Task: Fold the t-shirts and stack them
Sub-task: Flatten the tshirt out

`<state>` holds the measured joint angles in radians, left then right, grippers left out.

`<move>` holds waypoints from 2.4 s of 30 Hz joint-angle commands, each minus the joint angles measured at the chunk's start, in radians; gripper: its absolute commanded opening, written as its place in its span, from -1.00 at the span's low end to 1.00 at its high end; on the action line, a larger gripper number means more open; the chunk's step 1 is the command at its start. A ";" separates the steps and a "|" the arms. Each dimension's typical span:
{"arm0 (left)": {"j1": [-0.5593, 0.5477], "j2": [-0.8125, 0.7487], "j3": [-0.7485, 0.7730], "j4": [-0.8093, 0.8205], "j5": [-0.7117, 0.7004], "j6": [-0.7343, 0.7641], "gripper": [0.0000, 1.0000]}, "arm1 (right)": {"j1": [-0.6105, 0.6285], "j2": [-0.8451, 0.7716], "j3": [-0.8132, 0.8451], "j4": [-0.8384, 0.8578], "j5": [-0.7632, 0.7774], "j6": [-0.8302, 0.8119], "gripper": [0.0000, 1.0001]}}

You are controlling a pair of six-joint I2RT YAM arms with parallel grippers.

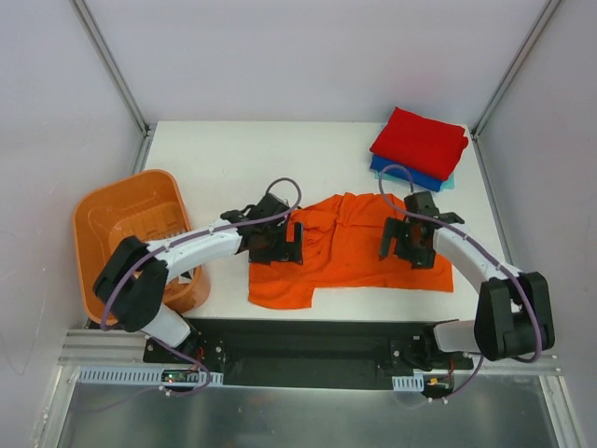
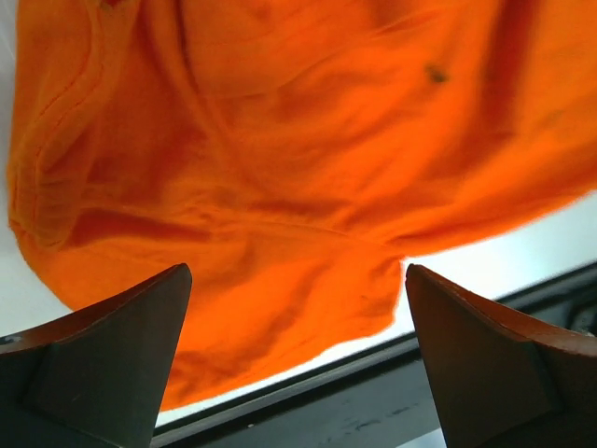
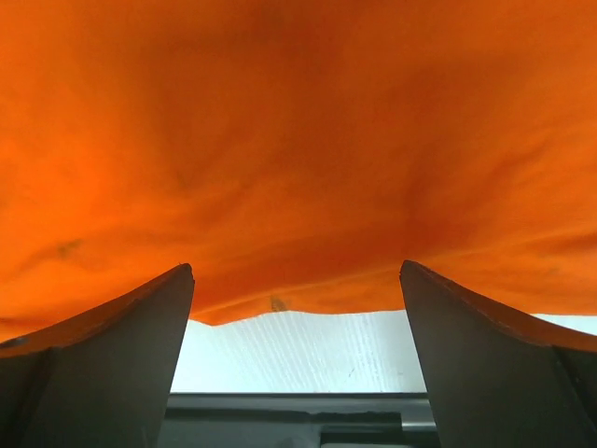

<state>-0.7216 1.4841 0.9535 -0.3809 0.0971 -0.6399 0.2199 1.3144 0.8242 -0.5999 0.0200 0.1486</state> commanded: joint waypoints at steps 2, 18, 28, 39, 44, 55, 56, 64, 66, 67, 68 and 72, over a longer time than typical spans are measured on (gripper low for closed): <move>0.002 0.148 0.008 0.060 0.059 -0.035 0.99 | 0.039 0.130 0.006 0.074 -0.104 0.036 0.93; 0.246 0.438 0.301 0.059 0.151 0.103 0.98 | -0.002 0.594 0.507 -0.046 0.032 0.006 0.93; 0.215 0.112 0.164 0.059 0.135 0.082 0.99 | -0.007 0.237 0.301 -0.015 0.080 0.028 0.93; 0.185 -0.240 -0.280 0.019 -0.011 -0.156 0.89 | -0.017 -0.360 -0.121 -0.012 0.276 0.215 0.93; 0.186 -0.177 -0.277 0.020 -0.074 -0.205 0.51 | -0.030 -0.500 -0.154 -0.049 0.311 0.184 0.93; 0.252 -0.012 -0.222 0.034 -0.100 -0.218 -0.13 | -0.042 -0.523 -0.174 -0.123 0.344 0.166 0.93; 0.251 0.001 -0.214 0.046 -0.099 -0.205 -0.38 | -0.042 -0.518 -0.174 -0.127 0.344 0.172 0.93; 0.246 0.018 -0.248 0.137 0.052 -0.130 -1.00 | -0.217 -0.462 -0.223 -0.160 0.249 0.247 0.93; 0.246 -0.007 -0.262 0.148 0.050 -0.129 -1.00 | -0.292 -0.443 -0.253 -0.095 0.161 0.210 0.93; 0.246 -0.034 -0.272 0.151 0.047 -0.127 -1.00 | -0.312 -0.428 -0.260 -0.074 0.140 0.200 0.93; 0.246 -0.048 -0.277 0.152 0.035 -0.126 -1.00 | -0.350 -0.385 -0.261 -0.058 0.088 0.187 0.97; 0.246 -0.099 -0.292 0.154 0.012 -0.116 -1.00 | -0.396 -0.255 -0.238 0.027 0.017 0.154 0.84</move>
<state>-0.4713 1.4456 0.6842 -0.2199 0.1307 -0.7918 -0.1379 0.9665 0.5652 -0.6838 0.1608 0.3401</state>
